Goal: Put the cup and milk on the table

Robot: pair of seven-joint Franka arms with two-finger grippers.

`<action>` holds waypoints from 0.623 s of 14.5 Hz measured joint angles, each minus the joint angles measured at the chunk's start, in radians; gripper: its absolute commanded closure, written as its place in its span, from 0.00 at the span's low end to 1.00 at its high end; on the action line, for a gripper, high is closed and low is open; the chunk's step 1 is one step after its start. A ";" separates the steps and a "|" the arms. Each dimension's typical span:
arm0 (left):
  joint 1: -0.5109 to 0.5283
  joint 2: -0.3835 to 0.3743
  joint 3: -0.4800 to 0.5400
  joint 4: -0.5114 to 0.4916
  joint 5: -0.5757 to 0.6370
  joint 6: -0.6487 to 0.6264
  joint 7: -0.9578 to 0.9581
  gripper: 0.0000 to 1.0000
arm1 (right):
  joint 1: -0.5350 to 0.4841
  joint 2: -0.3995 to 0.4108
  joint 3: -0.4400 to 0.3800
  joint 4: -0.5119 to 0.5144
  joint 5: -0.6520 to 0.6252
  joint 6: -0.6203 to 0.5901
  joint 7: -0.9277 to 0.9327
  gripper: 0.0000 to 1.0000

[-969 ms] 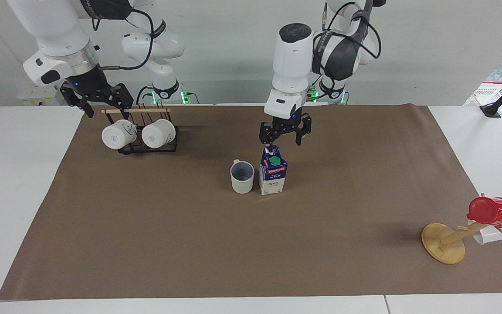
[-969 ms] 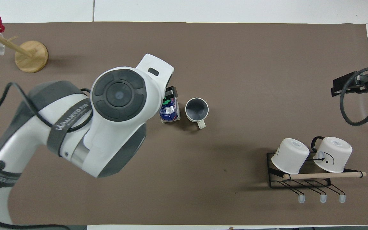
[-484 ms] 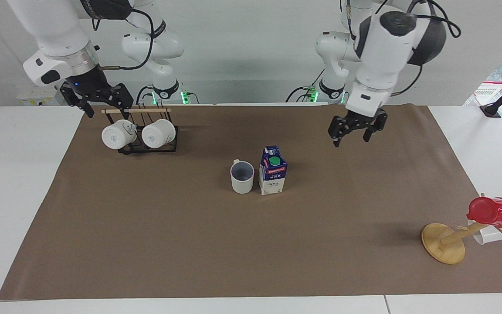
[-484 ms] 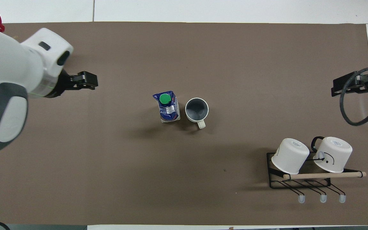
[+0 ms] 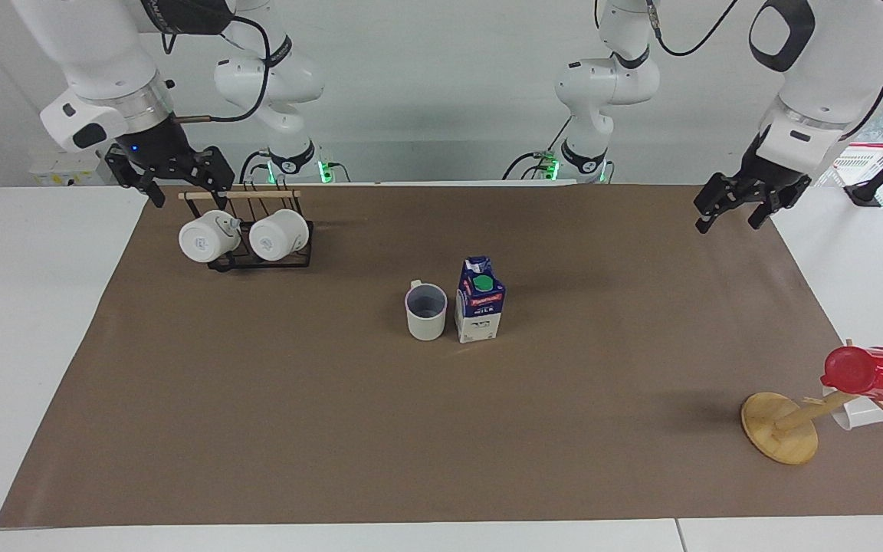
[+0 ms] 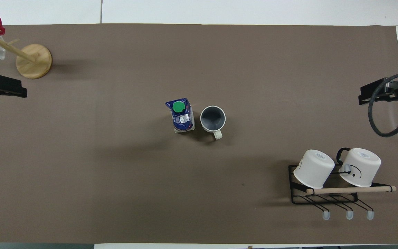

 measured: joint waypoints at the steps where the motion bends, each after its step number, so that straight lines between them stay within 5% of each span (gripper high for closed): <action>1: 0.007 0.000 0.000 0.012 0.000 -0.013 0.009 0.00 | 0.000 0.000 0.000 0.000 0.000 0.000 0.000 0.00; 9: 0.008 0.002 0.000 0.012 0.000 -0.076 0.014 0.00 | -0.005 0.000 -0.005 -0.004 0.000 0.000 0.000 0.00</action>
